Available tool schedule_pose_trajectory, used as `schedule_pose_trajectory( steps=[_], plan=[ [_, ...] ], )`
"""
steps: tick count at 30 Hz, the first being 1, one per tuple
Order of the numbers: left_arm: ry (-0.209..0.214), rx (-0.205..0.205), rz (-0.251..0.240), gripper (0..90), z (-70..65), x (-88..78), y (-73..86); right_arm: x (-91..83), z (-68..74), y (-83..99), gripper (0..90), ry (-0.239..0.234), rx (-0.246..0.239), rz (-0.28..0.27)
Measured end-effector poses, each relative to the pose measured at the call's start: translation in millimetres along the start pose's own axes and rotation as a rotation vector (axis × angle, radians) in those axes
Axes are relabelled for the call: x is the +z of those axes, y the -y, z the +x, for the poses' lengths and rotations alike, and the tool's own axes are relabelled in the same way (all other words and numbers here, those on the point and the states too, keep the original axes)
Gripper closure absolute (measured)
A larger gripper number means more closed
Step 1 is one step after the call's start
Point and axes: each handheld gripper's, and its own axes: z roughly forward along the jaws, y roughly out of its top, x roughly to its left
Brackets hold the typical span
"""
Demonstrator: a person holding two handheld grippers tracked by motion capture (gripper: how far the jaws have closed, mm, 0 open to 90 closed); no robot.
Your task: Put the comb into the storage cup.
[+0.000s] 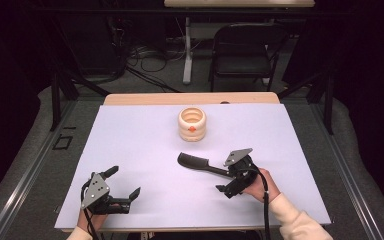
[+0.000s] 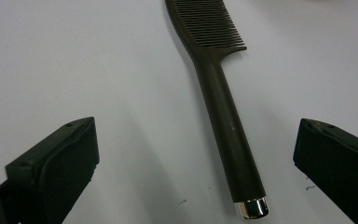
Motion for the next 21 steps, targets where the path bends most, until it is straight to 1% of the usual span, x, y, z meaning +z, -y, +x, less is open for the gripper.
schedule_pose_trajectory(
  steps=[1, 3, 6, 7, 8, 14, 21],
  plan=[
    [0.001, 0.0, 0.0, 0.3, 0.1, 0.1, 0.1, 0.0, 0.4, -0.6, 0.0, 0.002, 0.004, 0.004],
    [0.0, 0.001, 0.0, 0.3, -0.1, 0.1, 0.0, 0.0, -0.7, -2.1, 0.0, 0.01, -0.004, 0.002],
    [0.0, 0.001, 0.002, 0.3, 0.2, 0.3, 0.1, 0.0, -2.6, -5.0, 0.0, 0.008, -0.004, 0.009],
    [-0.001, 0.0, 0.002, 0.3, 0.2, 0.3, 0.2, 0.4, -2.8, -6.4, 0.0, 0.003, 0.0, 0.019],
    [-0.001, 0.0, 0.002, 0.3, 0.2, 0.3, 0.2, 1.4, -3.1, -7.4, 0.0, -0.003, -0.009, 0.021],
    [-0.001, -0.002, 0.003, 0.3, 0.0, 0.7, 0.2, 4.3, -2.5, -14.4, 0.0, -0.002, -0.029, 0.045],
    [-0.002, 0.0, 0.006, 0.3, -0.1, 1.3, 0.2, 8.5, -4.3, -20.6, 0.0, 0.003, -0.035, 0.065]
  ],
)
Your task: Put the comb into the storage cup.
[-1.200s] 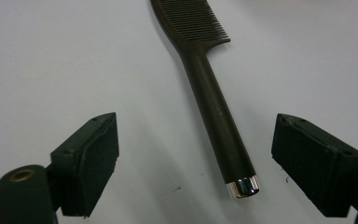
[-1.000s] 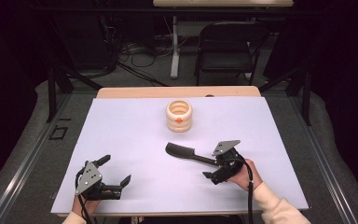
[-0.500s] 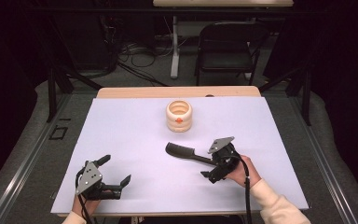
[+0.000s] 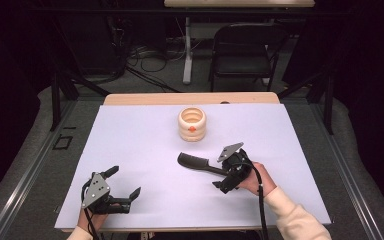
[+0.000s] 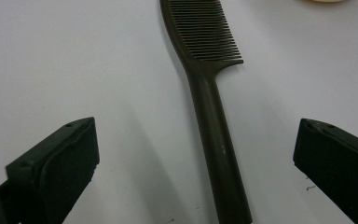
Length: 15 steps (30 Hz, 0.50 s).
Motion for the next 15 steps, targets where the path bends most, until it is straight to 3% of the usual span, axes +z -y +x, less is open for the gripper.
schedule_pose_trajectory(
  steps=[15],
  plan=[
    [0.0, 0.0, -0.001, 0.3, 0.0, -0.1, 0.0, 8.8, 2.4, -12.3, 0.0, -0.017, -0.023, 0.057]
  ],
)
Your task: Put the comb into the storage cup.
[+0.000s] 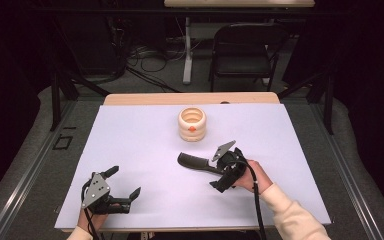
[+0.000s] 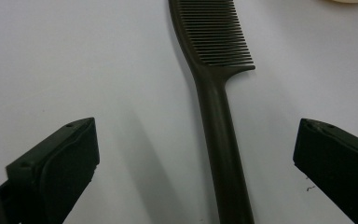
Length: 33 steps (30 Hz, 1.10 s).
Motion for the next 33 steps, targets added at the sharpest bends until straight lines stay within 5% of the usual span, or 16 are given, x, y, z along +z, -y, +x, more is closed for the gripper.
schedule_pose_trajectory(
  steps=[12, 24, 33],
  plan=[
    [0.002, 0.001, 0.006, 0.3, 0.3, 0.3, 0.3, 7.6, -1.3, -7.6, 3.2, -0.006, -0.01, 0.045],
    [0.0, 0.0, 0.011, 0.3, 0.2, 0.5, 0.4, 12.0, 4.2, -15.1, 44.5, 0.083, -0.093, 0.096],
    [0.0, 0.002, 0.013, 0.3, 0.1, 0.7, 0.3, 18.7, 5.1, -22.3, 60.1, 0.092, -0.136, 0.143]
  ],
)
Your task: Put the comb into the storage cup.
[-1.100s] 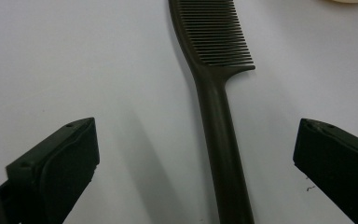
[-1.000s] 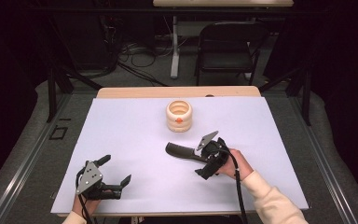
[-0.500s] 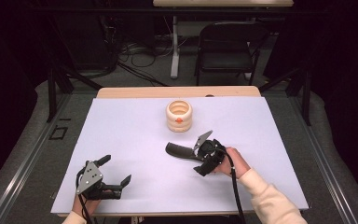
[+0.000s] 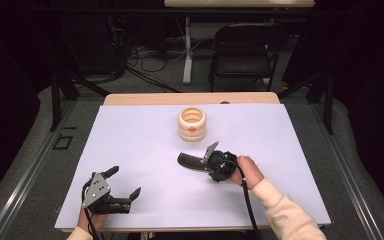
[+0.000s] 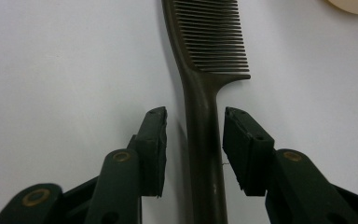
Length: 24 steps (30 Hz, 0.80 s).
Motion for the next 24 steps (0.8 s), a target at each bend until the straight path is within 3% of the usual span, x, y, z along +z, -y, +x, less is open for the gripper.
schedule_pose_trajectory(
  steps=[14, 24],
  plan=[
    [0.0, 0.0, 0.001, 0.3, -0.2, -0.1, 0.1, 11.7, -4.2, -9.7, 64.6, 0.006, -0.021, 0.074],
    [0.0, -0.006, 0.003, 0.3, -0.4, 0.1, 0.4, 16.6, -7.4, -13.6, 70.0, -0.019, -0.032, 0.102]
  ],
)
